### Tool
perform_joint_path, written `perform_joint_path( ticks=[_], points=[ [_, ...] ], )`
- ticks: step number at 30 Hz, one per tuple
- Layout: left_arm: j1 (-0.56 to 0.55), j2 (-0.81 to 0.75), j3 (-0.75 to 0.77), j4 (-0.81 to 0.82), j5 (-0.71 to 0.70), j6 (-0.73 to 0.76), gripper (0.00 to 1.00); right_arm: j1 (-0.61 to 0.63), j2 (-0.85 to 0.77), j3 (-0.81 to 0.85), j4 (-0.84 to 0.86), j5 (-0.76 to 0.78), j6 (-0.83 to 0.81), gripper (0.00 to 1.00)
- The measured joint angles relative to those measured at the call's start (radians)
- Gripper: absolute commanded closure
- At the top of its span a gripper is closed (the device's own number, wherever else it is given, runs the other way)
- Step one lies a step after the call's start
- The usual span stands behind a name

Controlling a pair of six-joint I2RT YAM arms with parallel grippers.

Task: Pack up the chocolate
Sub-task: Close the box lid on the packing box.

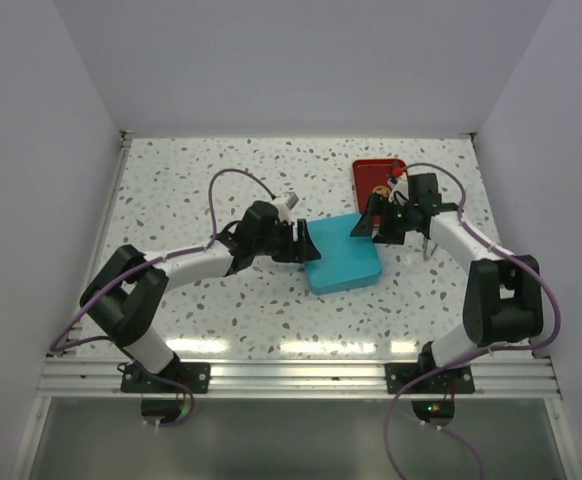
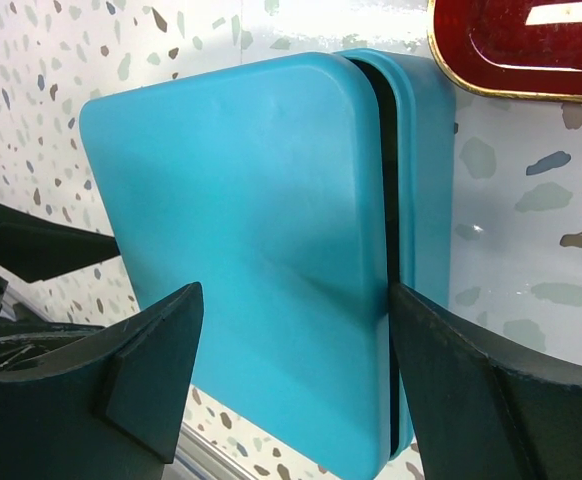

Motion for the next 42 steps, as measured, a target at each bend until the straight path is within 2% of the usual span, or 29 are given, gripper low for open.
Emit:
perform_joint_path(
  ticks=[25,34,42],
  points=[
    [-0.005,0.003,0.006,0.001,-0.002,0.0,0.31,0.0,-0.056,0.0,-0.068,0.159,-0.073,0.23],
    [-0.005,0.003,0.006,-0.001,-0.013,0.001,0.31,0.003,-0.078,-0.037,-0.065,0.173,-0.083,0.35],
    [-0.005,0.008,0.021,-0.035,-0.035,0.005,0.32,0.031,-0.077,-0.041,-0.052,0.163,-0.082,0.35]
  ],
)
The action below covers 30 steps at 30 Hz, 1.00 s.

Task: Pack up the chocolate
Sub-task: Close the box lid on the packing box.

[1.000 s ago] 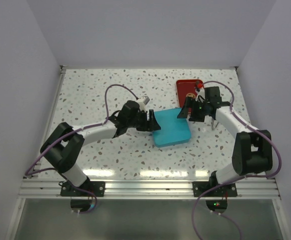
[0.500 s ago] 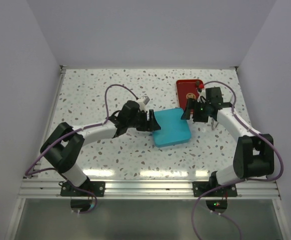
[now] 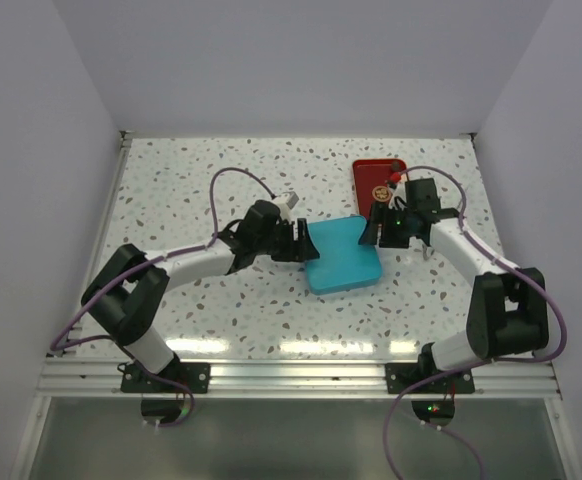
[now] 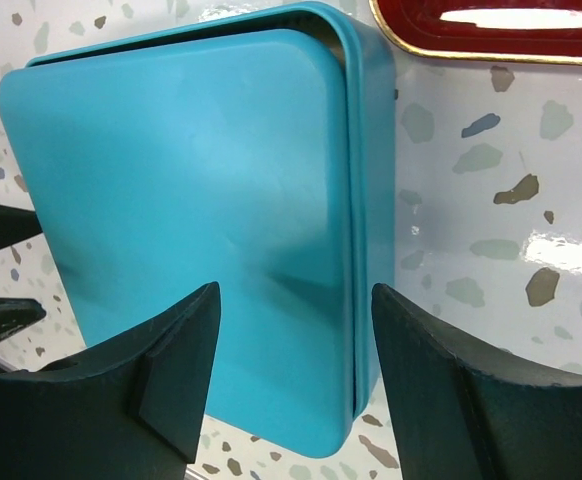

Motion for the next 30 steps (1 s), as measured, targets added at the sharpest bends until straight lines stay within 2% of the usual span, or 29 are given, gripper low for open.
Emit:
perform_joint_path(
  ticks=[30],
  points=[
    [-0.015,0.038,0.029,-0.036,-0.027,0.003,0.32,0.051,0.009,-0.001,0.022,-0.017,0.007,0.34]
  ],
)
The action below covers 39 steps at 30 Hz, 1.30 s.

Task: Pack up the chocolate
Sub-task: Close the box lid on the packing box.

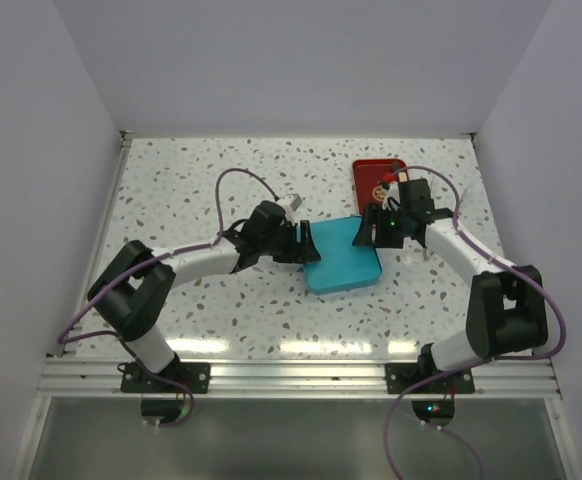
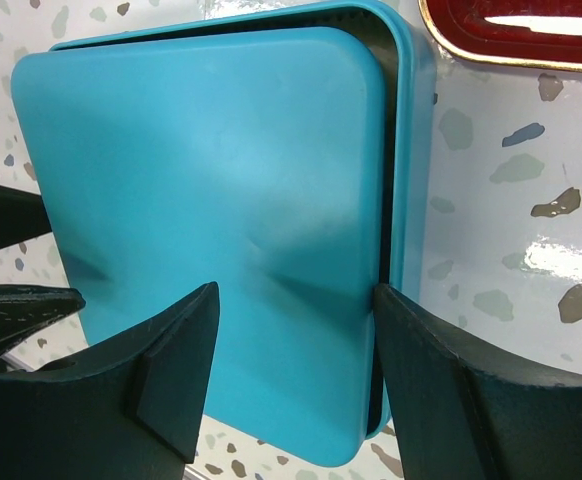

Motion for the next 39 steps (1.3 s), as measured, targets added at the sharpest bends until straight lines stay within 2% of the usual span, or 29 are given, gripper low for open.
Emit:
perform_joint_path(
  ticks=[39],
  points=[
    [-0.006,0.054,0.066,-0.043,-0.005,0.012,0.32,0.0,0.013,0.046,-0.014,0.028,-0.005,0.33]
  ],
)
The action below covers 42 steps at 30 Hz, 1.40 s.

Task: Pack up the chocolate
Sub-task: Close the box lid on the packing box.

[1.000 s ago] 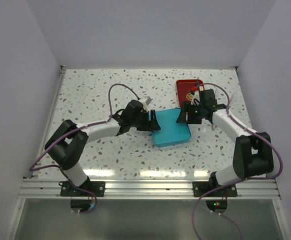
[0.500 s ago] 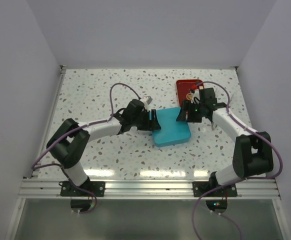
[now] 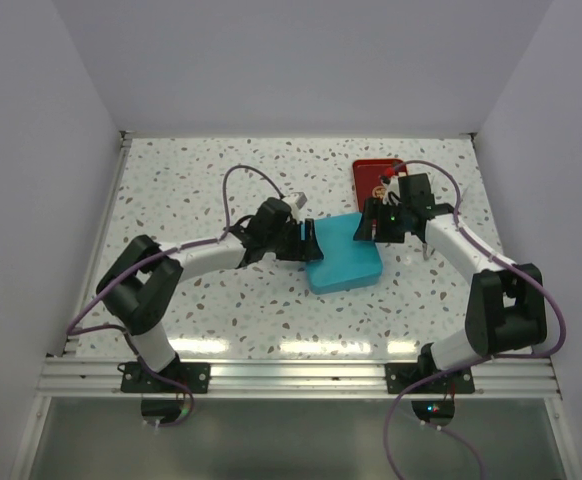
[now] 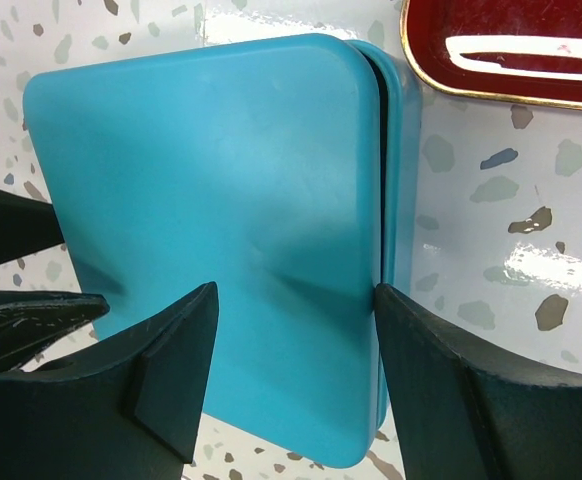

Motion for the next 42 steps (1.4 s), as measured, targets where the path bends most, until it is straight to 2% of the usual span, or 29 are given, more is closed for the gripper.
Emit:
perform_joint_path(
  ticks=[42],
  points=[
    [-0.005,0.067,0.093,-0.068,-0.058,0.052,0.31,0.006,0.018,0.0,-0.003,0.034,-0.008,0.32]
  ],
)
